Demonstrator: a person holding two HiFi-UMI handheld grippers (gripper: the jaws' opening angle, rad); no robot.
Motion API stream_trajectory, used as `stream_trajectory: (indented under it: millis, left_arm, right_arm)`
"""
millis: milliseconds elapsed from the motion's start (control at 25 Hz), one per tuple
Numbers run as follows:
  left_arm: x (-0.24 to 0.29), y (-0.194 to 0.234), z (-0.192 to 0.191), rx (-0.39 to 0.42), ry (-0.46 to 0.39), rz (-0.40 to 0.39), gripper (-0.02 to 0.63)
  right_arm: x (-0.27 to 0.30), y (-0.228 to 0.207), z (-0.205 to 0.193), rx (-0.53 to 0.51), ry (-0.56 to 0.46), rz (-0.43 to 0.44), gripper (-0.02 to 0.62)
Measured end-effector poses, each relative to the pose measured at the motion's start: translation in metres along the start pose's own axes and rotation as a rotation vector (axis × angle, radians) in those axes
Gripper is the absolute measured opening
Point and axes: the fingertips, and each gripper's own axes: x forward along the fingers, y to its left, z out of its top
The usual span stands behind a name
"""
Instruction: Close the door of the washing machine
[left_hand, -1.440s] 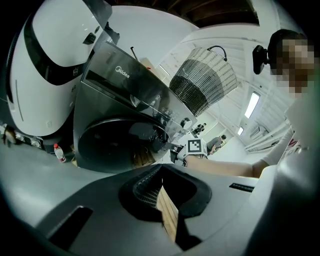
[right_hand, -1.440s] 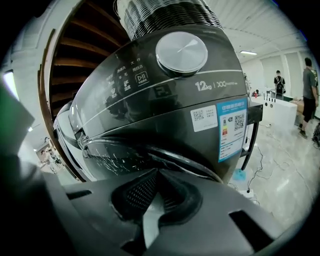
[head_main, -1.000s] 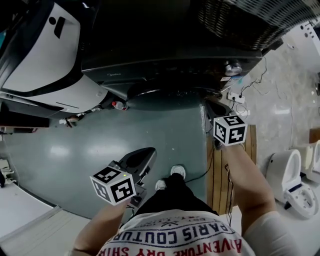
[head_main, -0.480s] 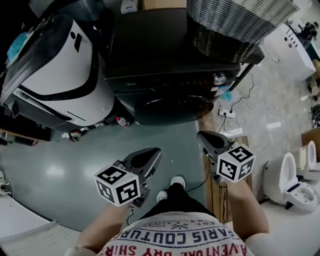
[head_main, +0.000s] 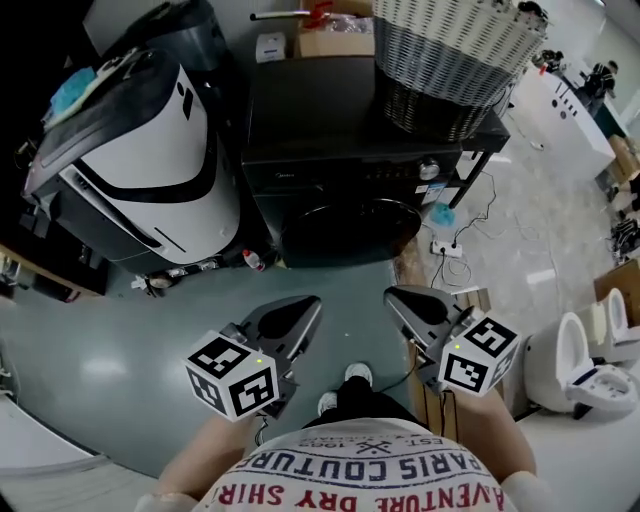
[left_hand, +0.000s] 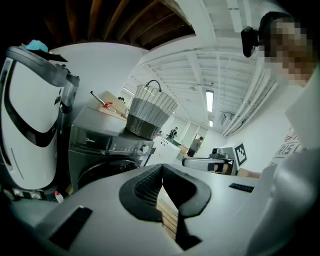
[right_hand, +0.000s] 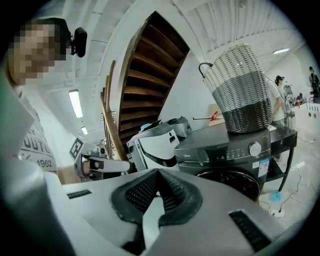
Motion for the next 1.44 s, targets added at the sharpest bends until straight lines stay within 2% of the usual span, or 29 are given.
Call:
stream_trajectory:
  millis: [320, 840, 1440]
  left_arm:
    - [-0.036, -0.026, 0.004, 0.078, -0.039, -0.016, 0.025]
    - [-0.050, -0.026, -0.010, 0.068, -0.039, -0.012, 0.025]
    - [-0.050, -0.019, -0.029, 0.030, -0.032, -0.020, 0.025]
  right_arm:
    - [-0.016, 0.043, 0.003, -0.033, -0.023, 0.018, 0.021]
    - [-0.012, 0.065, -0.010, -0.041, -0.016, 0.039, 0.021]
    - [-0.011, 0.065, -0.035, 0.000, 0.001, 0.019, 0.021]
